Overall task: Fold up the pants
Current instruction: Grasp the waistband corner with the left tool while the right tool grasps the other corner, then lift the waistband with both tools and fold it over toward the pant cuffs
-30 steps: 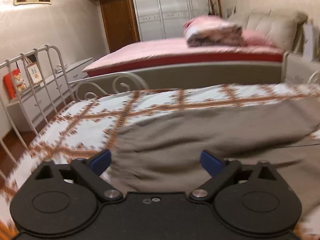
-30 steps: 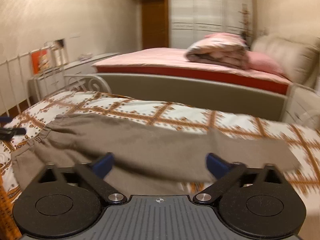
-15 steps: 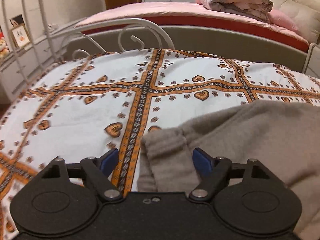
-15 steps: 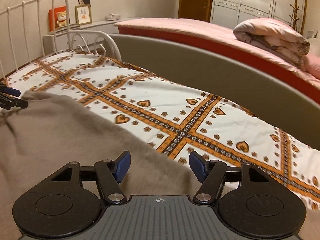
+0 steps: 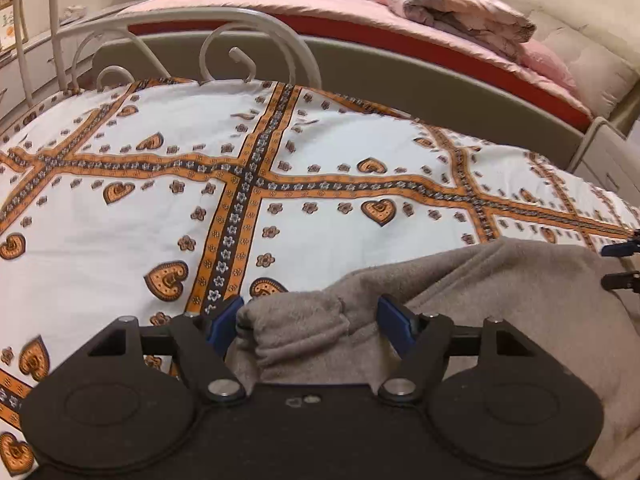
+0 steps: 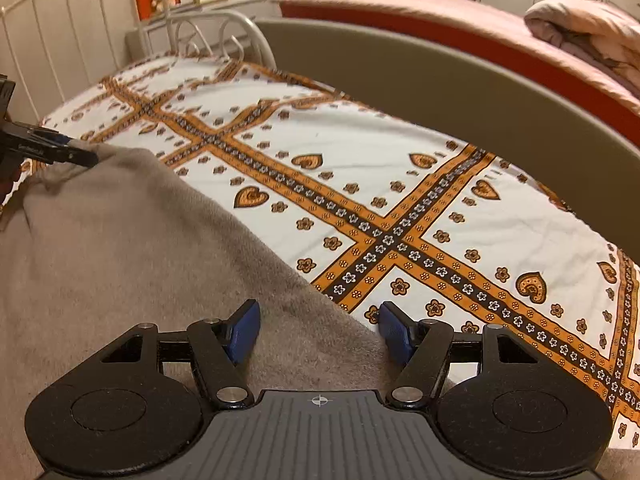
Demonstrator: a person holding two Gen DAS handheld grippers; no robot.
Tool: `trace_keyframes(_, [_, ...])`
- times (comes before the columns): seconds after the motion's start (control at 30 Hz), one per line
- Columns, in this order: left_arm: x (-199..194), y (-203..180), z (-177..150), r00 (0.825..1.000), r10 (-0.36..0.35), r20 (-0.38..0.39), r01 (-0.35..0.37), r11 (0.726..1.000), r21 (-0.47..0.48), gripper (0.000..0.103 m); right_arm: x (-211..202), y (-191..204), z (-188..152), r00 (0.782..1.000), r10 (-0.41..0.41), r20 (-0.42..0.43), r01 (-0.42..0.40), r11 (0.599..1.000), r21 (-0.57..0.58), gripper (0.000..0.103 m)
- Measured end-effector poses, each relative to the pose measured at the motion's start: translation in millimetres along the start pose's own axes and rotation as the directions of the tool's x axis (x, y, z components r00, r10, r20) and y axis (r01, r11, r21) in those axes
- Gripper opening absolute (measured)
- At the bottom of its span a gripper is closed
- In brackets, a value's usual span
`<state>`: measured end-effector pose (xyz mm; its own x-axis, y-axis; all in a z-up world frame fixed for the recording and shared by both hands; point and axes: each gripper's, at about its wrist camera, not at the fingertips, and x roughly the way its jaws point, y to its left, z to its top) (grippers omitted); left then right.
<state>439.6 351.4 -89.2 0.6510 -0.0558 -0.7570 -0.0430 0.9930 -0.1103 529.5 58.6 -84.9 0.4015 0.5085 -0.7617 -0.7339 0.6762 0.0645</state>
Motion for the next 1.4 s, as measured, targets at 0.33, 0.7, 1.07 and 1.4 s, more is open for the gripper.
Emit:
trace_keyframes(0.33, [-66.0, -6.3, -3.9, 0.97, -0.058, 0.235, 0.026, 0.99, 0.136, 0.027, -63.9, 39.3, 2.3, 0.994, -0.03, 0.109, 0.038, 0.997, -0.07, 0.005])
trace_keyframes(0.7, [-213.6, -30.8, -82.5, 0.922, -0.166, 0.351, 0.083, 0.967, 0.24, 0.026, -203.7, 174.8, -86.5, 0.979, -0.051, 0.198, 0.107, 0.953, -0.283, 0.005])
trace_keyframes(1.07, [-247.0, -39.3, -200.6, 0.988, 0.028, 0.153, 0.001, 0.983, -0.186, 0.067, -229.0, 219.8, -223.5, 0.975, -0.104, 0.197, 0.092, 0.994, 0.066, 0.017])
trace_keyframes(1.4, [-249.3, -33.3, -201.0, 0.995, -0.006, 0.098, 0.056, 0.853, -0.519, 0.051, -242.3, 186.3, -221.5, 0.964, -0.091, 0.249, -0.018, 0.914, 0.405, 0.058])
